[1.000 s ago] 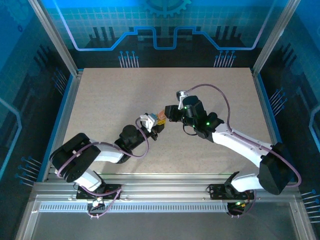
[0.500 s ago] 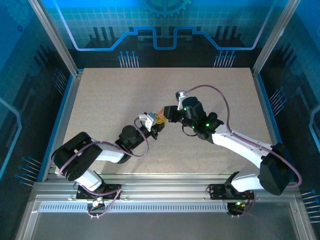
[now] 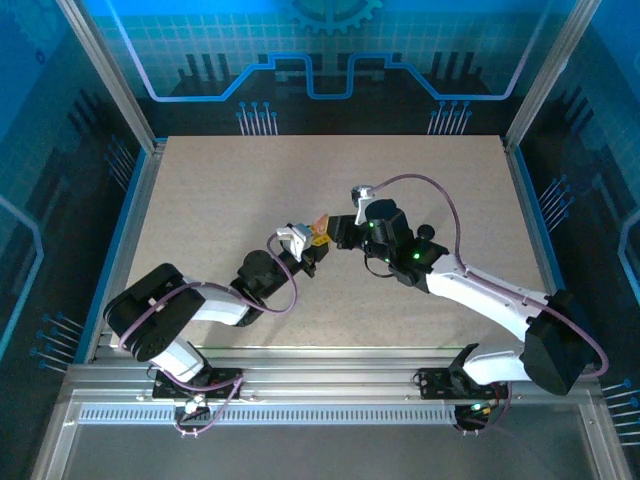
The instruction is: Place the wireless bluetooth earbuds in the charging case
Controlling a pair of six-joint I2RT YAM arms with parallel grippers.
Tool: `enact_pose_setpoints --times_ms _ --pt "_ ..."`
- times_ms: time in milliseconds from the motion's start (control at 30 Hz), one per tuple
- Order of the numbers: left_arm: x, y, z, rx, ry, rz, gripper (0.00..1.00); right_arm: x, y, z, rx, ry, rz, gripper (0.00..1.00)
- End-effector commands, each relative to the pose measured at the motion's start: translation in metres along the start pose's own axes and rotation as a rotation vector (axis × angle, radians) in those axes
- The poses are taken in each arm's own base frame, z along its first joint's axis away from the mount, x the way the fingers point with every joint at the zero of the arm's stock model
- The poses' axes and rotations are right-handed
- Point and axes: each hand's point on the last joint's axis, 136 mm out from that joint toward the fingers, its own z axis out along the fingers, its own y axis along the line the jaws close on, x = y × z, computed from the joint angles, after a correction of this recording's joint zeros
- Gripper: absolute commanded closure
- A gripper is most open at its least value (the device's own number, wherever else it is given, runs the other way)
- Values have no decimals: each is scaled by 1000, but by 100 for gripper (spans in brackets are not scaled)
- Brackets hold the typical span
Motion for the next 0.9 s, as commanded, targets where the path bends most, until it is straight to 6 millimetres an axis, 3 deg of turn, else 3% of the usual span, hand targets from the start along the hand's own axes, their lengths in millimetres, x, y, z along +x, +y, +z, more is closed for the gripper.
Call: enact_pose_setpoints --times_ms 0,200,400,867 --pt "-28 2 7 -12 -97 -19 83 6 7 -6 -19 4 -28 80" --pt "-28 1 7 -7 -96 -21 83 7 6 -4 -14 14 -31 76" --pt "-24 0 6 -1 -87 -19 83 0 9 -7 -12 -2 -48 58" --pt "-24 -2 3 13 -83 -6 83 -20 -3 -31 33 -62 -102 50"
